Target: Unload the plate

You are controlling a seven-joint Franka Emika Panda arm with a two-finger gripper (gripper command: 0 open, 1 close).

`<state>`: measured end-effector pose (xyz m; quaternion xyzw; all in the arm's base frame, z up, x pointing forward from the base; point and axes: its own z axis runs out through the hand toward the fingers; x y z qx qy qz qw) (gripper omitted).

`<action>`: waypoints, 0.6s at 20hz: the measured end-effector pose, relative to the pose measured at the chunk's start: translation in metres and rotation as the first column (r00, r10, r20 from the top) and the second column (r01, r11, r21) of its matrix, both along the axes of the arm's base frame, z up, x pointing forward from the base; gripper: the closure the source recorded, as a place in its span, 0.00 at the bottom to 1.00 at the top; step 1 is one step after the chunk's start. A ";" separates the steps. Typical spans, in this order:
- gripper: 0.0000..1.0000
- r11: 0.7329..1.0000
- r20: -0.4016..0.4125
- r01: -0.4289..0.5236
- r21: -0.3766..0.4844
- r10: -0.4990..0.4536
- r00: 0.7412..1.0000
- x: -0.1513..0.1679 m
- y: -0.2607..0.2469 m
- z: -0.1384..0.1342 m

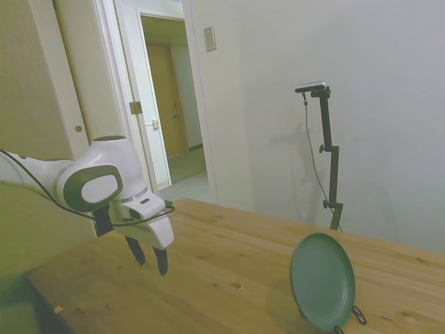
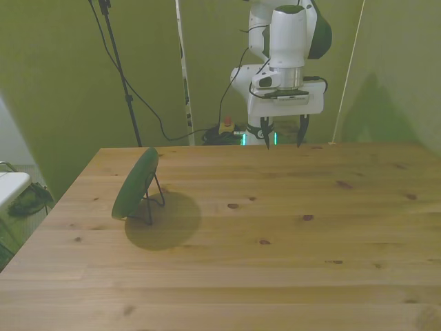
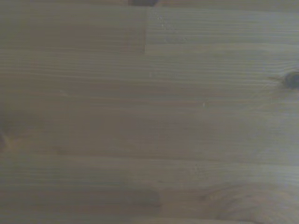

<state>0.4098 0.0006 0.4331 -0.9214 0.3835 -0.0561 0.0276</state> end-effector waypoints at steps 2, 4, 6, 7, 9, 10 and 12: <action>0.00 1.000 0.000 0.016 0.002 -0.016 1.000 0.000 0.000 0.000; 0.00 0.998 0.027 0.060 0.010 -0.060 0.998 0.004 -0.008 0.008; 0.00 0.994 0.078 0.105 0.022 -0.106 0.991 0.012 -0.028 0.029; 0.00 0.991 0.102 0.129 0.029 -0.132 0.986 0.016 -0.040 0.041; 0.00 0.984 0.141 0.174 0.039 -0.178 0.974 0.023 -0.065 0.066; 0.00 0.979 0.151 0.198 0.043 -0.202 0.968 0.026 -0.080 0.078; 0.00 0.968 0.163 0.245 0.047 -0.250 0.954 0.033 -0.111 0.100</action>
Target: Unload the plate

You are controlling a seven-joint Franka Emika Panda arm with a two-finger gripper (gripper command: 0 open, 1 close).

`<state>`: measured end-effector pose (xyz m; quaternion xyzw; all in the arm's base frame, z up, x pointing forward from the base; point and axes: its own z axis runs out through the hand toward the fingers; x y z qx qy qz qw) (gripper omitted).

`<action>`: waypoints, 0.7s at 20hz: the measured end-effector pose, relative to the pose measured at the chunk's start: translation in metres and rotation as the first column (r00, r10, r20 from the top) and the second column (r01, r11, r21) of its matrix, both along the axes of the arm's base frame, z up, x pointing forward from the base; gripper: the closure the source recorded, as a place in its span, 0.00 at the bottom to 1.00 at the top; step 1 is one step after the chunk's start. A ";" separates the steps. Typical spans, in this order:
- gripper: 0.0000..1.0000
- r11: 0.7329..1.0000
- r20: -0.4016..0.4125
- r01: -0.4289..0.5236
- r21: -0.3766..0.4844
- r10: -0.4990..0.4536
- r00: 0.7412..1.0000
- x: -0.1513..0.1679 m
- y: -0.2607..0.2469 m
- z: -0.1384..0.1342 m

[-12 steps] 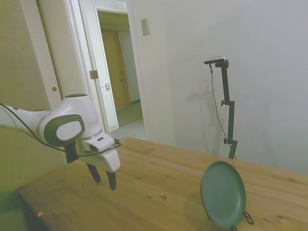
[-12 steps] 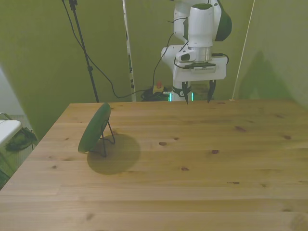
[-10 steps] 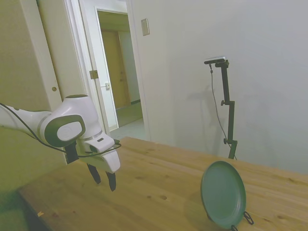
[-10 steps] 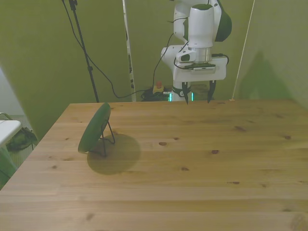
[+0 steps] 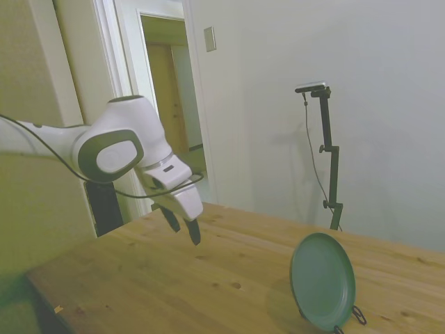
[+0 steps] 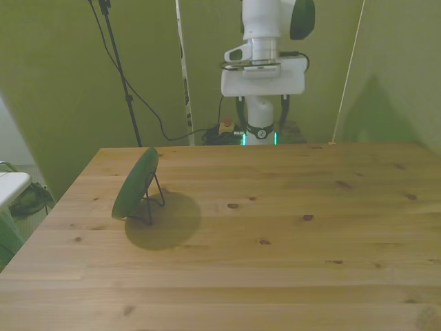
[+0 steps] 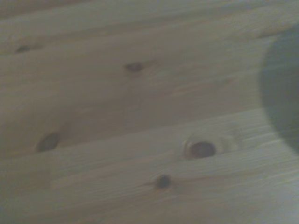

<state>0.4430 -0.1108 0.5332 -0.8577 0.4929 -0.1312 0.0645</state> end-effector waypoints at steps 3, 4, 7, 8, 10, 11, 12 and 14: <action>0.00 0.998 0.008 0.067 -0.011 -0.067 0.998 0.011 -0.055 0.029; 0.00 0.996 0.011 0.088 -0.014 -0.087 0.996 0.014 -0.076 0.037; 0.00 0.992 0.004 0.125 -0.026 -0.125 0.992 0.023 -0.130 0.053; 0.00 0.992 -0.011 0.125 -0.028 -0.126 0.992 0.026 -0.140 0.054; 0.00 0.993 -0.032 0.109 -0.032 -0.110 0.993 0.034 -0.146 0.056; 0.00 0.993 -0.031 0.112 -0.027 -0.112 0.993 0.035 -0.146 0.056; 0.00 0.993 -0.037 0.115 -0.016 -0.115 0.993 0.036 -0.146 0.055; 0.00 0.993 -0.065 0.118 0.030 -0.116 0.991 0.041 -0.153 0.057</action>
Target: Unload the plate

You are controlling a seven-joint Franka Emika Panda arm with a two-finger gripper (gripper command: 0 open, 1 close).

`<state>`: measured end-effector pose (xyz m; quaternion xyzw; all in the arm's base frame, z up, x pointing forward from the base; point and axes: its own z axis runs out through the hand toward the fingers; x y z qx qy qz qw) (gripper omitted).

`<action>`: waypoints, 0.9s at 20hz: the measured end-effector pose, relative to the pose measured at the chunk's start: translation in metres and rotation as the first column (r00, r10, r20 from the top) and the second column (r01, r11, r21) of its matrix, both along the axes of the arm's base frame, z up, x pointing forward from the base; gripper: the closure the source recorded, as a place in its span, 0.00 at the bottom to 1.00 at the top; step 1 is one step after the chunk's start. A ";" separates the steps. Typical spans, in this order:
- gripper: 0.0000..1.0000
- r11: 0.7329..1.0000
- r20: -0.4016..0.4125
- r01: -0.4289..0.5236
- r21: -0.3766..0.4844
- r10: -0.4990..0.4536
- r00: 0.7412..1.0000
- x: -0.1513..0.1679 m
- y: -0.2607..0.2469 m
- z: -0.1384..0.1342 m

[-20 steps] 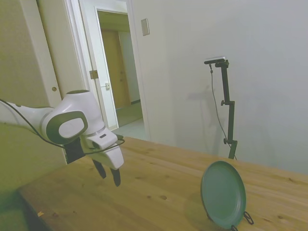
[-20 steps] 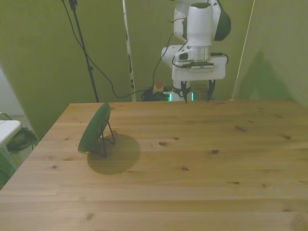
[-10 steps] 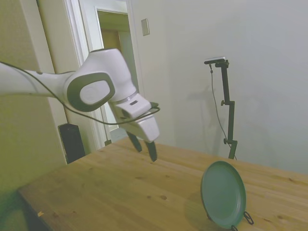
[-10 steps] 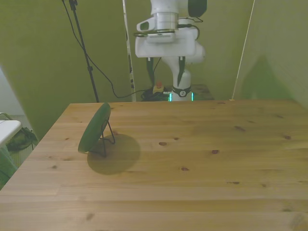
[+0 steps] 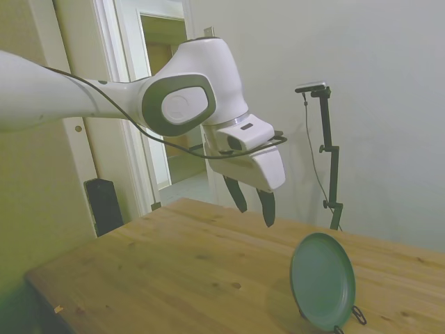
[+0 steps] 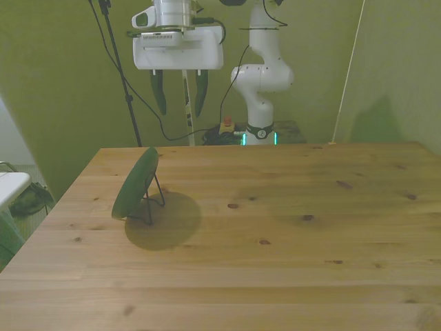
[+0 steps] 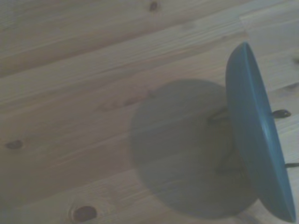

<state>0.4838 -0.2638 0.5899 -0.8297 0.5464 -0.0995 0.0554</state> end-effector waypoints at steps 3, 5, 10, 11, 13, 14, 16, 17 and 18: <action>0.00 0.998 0.004 -0.019 0.057 0.019 1.000 0.003 -0.037 0.010; 0.00 0.995 0.015 -0.052 0.085 0.051 0.999 -0.001 -0.066 0.015; 0.00 0.980 0.051 -0.145 0.137 0.139 0.989 -0.007 -0.125 0.008; 0.00 0.975 0.062 -0.166 0.150 0.159 0.985 -0.006 -0.135 0.001; 0.00 0.960 0.083 -0.211 0.184 0.199 0.976 -0.004 -0.152 -0.013; 0.00 0.952 0.092 -0.232 0.200 0.217 0.972 -0.003 -0.158 -0.019; 0.00 0.934 0.105 -0.273 0.229 0.255 0.961 -0.001 -0.165 -0.028; 0.00 0.926 0.114 -0.293 0.237 0.273 0.955 0.000 -0.168 -0.032; 0.00 0.919 0.122 -0.310 0.244 0.288 0.950 0.001 -0.170 -0.036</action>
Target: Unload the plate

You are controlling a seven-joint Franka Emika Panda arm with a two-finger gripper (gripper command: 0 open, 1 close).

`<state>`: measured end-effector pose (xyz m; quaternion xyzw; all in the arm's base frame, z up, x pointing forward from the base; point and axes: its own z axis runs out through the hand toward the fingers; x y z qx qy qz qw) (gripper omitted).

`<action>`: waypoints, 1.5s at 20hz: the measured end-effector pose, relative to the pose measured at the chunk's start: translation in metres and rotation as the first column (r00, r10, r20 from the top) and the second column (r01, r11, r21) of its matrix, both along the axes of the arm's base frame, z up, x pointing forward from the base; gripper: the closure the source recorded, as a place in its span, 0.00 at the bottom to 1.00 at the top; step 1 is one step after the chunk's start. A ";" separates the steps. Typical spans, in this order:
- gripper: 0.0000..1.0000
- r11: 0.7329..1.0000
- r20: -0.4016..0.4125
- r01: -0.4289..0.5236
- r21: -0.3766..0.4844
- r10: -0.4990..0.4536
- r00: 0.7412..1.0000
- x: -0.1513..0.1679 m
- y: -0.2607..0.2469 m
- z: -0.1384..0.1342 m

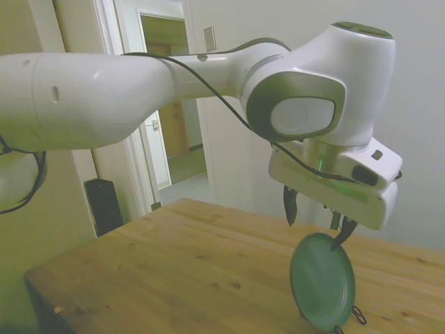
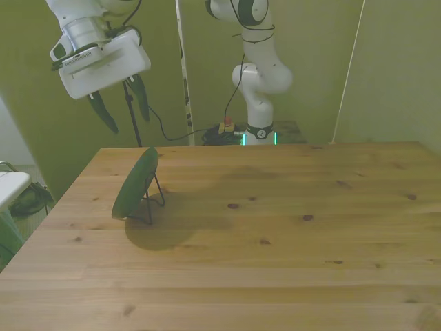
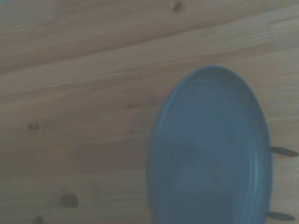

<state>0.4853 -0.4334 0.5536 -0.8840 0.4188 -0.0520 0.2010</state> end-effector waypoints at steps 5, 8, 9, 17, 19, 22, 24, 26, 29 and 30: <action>0.00 0.998 0.007 -0.047 0.028 0.047 0.999 0.011 -0.002 -0.025; 0.00 0.998 0.010 -0.049 0.034 0.048 0.999 0.019 0.004 -0.039; 0.00 0.998 0.011 -0.049 0.037 0.048 0.999 0.021 0.007 -0.044; 1.00 0.995 0.028 -0.044 0.089 0.042 0.999 0.021 0.028 -0.065; 1.00 0.994 0.037 -0.040 0.104 0.037 0.999 0.020 0.030 -0.065; 1.00 0.993 0.040 -0.038 0.113 0.033 0.999 0.020 0.030 -0.067; 1.00 0.993 0.043 -0.037 0.115 0.032 0.999 0.020 0.030 -0.067; 1.00 0.992 0.045 -0.036 0.117 0.031 0.999 0.020 0.030 -0.067; 1.00 0.992 0.043 -0.035 0.119 0.030 0.999 0.020 0.030 -0.068; 1.00 0.992 0.042 -0.034 0.120 0.029 0.999 0.020 0.029 -0.069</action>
